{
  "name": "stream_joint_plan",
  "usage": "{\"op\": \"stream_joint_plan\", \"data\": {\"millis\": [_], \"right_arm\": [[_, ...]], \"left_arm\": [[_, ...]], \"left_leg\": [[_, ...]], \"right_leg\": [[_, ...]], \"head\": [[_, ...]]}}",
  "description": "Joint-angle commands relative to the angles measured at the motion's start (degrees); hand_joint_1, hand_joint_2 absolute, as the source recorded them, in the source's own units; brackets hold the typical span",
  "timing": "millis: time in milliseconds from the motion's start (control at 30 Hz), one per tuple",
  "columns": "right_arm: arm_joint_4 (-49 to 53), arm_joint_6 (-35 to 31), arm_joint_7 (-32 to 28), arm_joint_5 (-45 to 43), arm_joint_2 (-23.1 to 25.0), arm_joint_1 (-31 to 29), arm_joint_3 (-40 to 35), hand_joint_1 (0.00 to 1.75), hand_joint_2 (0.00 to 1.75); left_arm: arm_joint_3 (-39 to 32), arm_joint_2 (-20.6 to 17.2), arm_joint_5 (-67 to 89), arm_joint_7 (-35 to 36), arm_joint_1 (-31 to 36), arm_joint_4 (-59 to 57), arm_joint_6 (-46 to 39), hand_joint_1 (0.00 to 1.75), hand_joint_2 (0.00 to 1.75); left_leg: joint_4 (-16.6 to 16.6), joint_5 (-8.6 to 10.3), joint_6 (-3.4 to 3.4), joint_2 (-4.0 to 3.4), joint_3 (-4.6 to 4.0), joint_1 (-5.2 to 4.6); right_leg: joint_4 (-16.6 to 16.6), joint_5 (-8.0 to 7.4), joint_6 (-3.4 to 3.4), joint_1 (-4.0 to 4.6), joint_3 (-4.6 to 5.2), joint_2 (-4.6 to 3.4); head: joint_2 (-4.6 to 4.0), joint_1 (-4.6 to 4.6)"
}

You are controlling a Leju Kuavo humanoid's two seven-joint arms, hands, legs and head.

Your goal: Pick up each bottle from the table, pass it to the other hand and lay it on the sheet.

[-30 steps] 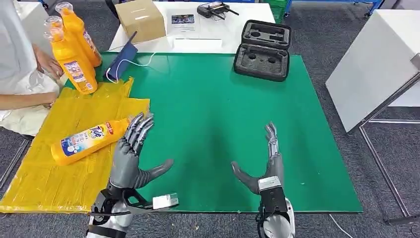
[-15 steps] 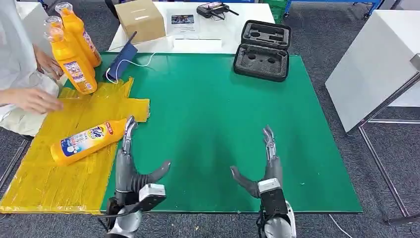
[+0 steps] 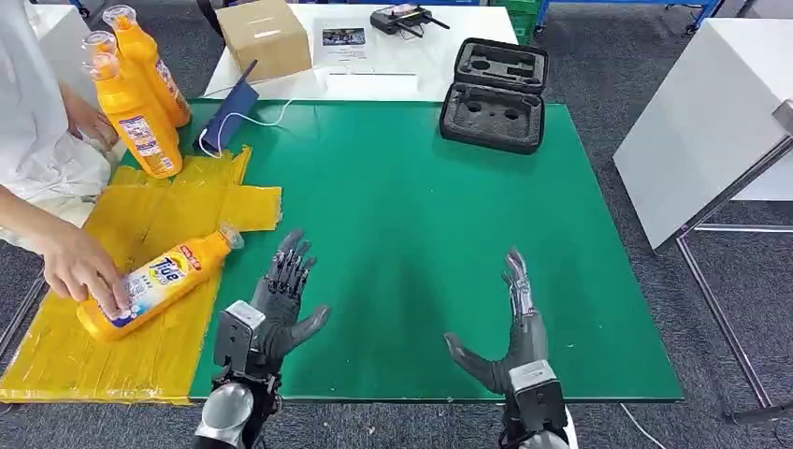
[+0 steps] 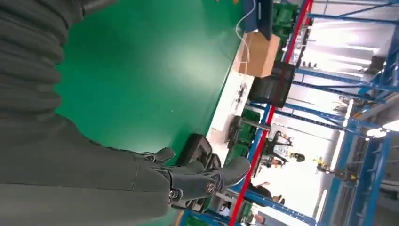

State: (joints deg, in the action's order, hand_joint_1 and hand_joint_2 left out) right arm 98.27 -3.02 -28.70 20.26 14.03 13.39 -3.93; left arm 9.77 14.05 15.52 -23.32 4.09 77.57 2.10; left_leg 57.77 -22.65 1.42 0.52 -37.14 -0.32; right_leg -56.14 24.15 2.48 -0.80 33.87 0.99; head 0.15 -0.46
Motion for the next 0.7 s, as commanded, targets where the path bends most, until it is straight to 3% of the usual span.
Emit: {"op": "stream_joint_plan", "data": {"millis": [33,167,700], "right_arm": [[0.88,1.17,-0.32,-0.26,1.27,0.2,3.86,0.0,1.75],[0.26,1.88,0.06,-0.08,2.15,0.02,6.13,0.0,1.75],[0.23,1.85,0.01,-0.08,1.76,-0.03,6.66,0.0,1.75]], "left_arm": [[-3.47,-1.77,-0.88,0.85,5.38,-5.61,1.57,0.0,1.75],[-3.36,-2.21,1.35,0.9,4.33,-1.1,-0.46,0.0,1.75],[-3.63,-2.59,1.35,0.89,4.14,-0.73,-0.49,0.0,1.75]], "left_leg": [[-0.04,-0.06,-0.07,0.04,0.22,0.03],[-0.03,-0.13,-0.1,-0.03,0.32,0.04],[-0.02,-0.11,-0.09,-0.01,0.27,0.03]], "right_leg": [[0.07,0.07,-0.07,0.03,-0.26,0.01],[0.07,0.12,-0.09,0.03,-0.37,-0.06],[0.06,0.1,-0.08,0.03,-0.32,-0.04]], "head": [[0.0,0.0],[0.0,0.0],[0.0,0.0]]}}
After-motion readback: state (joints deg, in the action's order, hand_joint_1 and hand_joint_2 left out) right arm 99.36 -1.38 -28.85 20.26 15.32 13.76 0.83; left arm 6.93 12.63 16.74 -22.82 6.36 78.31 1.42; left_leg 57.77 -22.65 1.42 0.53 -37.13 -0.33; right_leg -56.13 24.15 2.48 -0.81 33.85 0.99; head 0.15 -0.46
